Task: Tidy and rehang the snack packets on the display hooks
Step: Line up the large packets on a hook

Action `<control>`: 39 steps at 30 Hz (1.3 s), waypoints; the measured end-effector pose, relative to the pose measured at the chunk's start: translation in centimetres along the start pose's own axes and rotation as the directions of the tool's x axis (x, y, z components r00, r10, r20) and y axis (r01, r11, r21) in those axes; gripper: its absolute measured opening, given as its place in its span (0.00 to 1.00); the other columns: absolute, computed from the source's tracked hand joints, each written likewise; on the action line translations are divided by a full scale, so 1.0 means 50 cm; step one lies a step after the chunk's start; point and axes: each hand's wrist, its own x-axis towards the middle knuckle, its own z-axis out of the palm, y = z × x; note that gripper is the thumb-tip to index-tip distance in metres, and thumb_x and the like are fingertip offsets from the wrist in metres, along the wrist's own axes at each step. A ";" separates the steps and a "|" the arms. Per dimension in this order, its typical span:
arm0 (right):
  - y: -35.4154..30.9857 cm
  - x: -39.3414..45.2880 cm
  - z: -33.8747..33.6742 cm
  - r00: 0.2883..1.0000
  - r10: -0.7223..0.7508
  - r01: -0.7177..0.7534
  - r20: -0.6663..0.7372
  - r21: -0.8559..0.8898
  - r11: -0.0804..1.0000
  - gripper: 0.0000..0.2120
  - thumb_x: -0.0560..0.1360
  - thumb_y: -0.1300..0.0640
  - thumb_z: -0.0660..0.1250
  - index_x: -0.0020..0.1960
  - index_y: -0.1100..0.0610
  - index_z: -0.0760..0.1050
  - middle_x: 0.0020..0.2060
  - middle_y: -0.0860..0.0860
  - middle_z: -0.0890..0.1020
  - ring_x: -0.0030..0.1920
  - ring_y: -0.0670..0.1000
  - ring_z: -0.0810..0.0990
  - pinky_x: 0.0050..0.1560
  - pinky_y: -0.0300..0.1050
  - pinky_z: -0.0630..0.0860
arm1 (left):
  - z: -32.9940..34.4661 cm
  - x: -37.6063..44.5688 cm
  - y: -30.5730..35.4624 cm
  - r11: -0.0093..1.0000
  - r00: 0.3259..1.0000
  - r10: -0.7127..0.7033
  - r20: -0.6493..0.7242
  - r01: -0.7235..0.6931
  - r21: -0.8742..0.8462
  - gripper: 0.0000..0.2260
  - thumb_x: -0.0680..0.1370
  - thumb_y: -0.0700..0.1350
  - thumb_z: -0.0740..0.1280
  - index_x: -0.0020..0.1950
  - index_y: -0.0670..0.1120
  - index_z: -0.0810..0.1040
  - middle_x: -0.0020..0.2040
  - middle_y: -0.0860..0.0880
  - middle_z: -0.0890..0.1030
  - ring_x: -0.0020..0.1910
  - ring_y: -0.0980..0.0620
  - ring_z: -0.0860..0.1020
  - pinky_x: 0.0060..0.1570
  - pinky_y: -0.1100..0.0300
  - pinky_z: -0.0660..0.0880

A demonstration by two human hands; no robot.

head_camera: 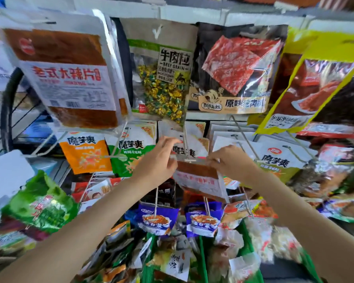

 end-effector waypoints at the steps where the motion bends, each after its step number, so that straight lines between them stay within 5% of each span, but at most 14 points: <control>1: -0.023 -0.015 -0.018 0.999 -0.002 0.001 0.035 0.044 0.999 0.11 0.78 0.56 0.61 0.53 0.56 0.81 0.47 0.56 0.84 0.50 0.59 0.80 0.50 0.48 0.72 | -0.010 -0.005 -0.004 0.999 0.998 0.019 0.056 -0.017 -0.042 0.19 0.76 0.40 0.63 0.67 0.48 0.67 0.61 0.51 0.71 0.34 0.59 0.74 0.36 0.65 0.68; 4: -0.092 -0.033 -0.064 0.997 0.062 -0.066 0.053 0.081 0.995 0.11 0.77 0.57 0.61 0.49 0.60 0.81 0.45 0.59 0.83 0.49 0.59 0.79 0.52 0.47 0.70 | -0.043 -0.023 -0.016 0.977 0.961 0.070 0.268 -0.012 -0.211 0.16 0.77 0.42 0.64 0.63 0.55 0.71 0.57 0.55 0.74 0.37 0.62 0.77 0.37 0.73 0.69; 6: -0.131 -0.040 -0.088 0.977 0.154 -0.161 0.145 0.040 0.986 0.13 0.77 0.57 0.60 0.39 0.60 0.80 0.38 0.59 0.80 0.44 0.57 0.79 0.51 0.46 0.72 | -0.062 -0.037 -0.029 0.955 0.928 0.064 0.367 0.050 -0.292 0.15 0.77 0.42 0.65 0.63 0.50 0.72 0.60 0.54 0.73 0.34 0.60 0.80 0.34 0.71 0.73; 10: -0.206 -0.046 -0.097 0.912 0.214 -0.264 0.350 0.103 0.959 0.13 0.73 0.61 0.59 0.30 0.57 0.73 0.26 0.54 0.77 0.30 0.53 0.80 0.28 0.35 0.72 | -0.119 -0.049 -0.066 0.909 0.939 0.020 0.344 0.126 -0.398 0.15 0.76 0.40 0.66 0.63 0.47 0.72 0.60 0.49 0.74 0.29 0.61 0.79 0.30 0.67 0.77; 12: -0.245 -0.036 -0.102 0.920 0.166 -0.239 0.355 0.174 0.955 0.12 0.74 0.61 0.60 0.34 0.61 0.75 0.28 0.54 0.78 0.29 0.52 0.81 0.26 0.33 0.72 | -0.148 -0.053 -0.077 0.900 0.929 0.034 0.368 0.132 -0.415 0.16 0.75 0.42 0.67 0.63 0.50 0.73 0.59 0.51 0.74 0.33 0.59 0.80 0.35 0.63 0.79; 16: -0.315 0.007 -0.148 0.962 -0.019 -0.034 0.271 0.191 0.981 0.13 0.75 0.56 0.63 0.38 0.65 0.76 0.32 0.60 0.78 0.33 0.54 0.77 0.39 0.46 0.74 | -0.203 -0.059 -0.098 0.847 0.900 0.076 0.429 0.169 -0.504 0.10 0.77 0.41 0.65 0.58 0.46 0.76 0.54 0.50 0.77 0.32 0.58 0.81 0.32 0.65 0.77; 19: -0.351 0.037 -0.188 0.974 -0.118 0.056 0.192 0.298 0.953 0.15 0.76 0.55 0.63 0.36 0.64 0.77 0.29 0.54 0.74 0.28 0.45 0.74 0.33 0.38 0.71 | -0.262 -0.065 -0.113 0.763 0.906 0.034 0.423 0.250 -0.596 0.04 0.78 0.38 0.61 0.51 0.42 0.74 0.42 0.46 0.78 0.27 0.57 0.80 0.29 0.65 0.78; 23: -0.375 0.087 -0.221 0.983 -0.147 0.046 0.114 0.617 0.786 0.11 0.76 0.64 0.62 0.38 0.66 0.78 0.28 0.51 0.73 0.27 0.46 0.73 0.28 0.36 0.74 | -0.335 -0.069 -0.127 0.801 0.932 0.028 0.362 0.195 -0.566 0.03 0.78 0.42 0.62 0.46 0.44 0.74 0.38 0.52 0.78 0.32 0.54 0.81 0.33 0.61 0.80; 26: -0.378 0.116 -0.255 0.987 -0.157 0.068 0.034 0.795 0.603 0.14 0.74 0.65 0.63 0.31 0.58 0.78 0.22 0.46 0.71 0.22 0.45 0.70 0.23 0.32 0.69 | -0.385 -0.068 -0.133 0.746 0.948 -0.004 0.319 0.215 -0.631 0.04 0.78 0.42 0.62 0.43 0.47 0.75 0.35 0.54 0.79 0.32 0.55 0.81 0.31 0.65 0.77; 29: -0.386 0.140 -0.300 0.986 -0.135 0.149 -0.099 0.888 0.436 0.16 0.75 0.66 0.61 0.31 0.57 0.77 0.21 0.45 0.76 0.21 0.40 0.72 0.22 0.29 0.68 | -0.447 -0.057 -0.140 0.695 0.986 -0.103 0.130 0.165 -0.700 0.05 0.78 0.40 0.62 0.43 0.47 0.75 0.29 0.52 0.80 0.26 0.58 0.79 0.28 0.68 0.75; 34: -0.423 0.193 -0.334 0.933 -0.084 0.329 -0.349 0.738 0.589 0.12 0.77 0.60 0.63 0.36 0.64 0.76 0.27 0.51 0.70 0.26 0.48 0.70 0.23 0.36 0.68 | -0.550 -0.021 -0.151 0.903 0.931 -0.109 -0.348 -0.053 -0.426 0.03 0.77 0.42 0.65 0.46 0.44 0.77 0.38 0.48 0.81 0.21 0.60 0.74 0.22 0.67 0.71; 39: -0.441 0.245 -0.348 0.906 -0.005 0.330 -0.424 0.697 0.636 0.18 0.77 0.56 0.63 0.29 0.52 0.72 0.24 0.45 0.68 0.24 0.48 0.65 0.21 0.39 0.63 | -0.582 -0.007 -0.146 0.957 0.890 -0.077 -0.450 -0.061 -0.284 0.07 0.76 0.46 0.65 0.44 0.42 0.77 0.26 0.50 0.78 0.22 0.59 0.77 0.27 0.61 0.76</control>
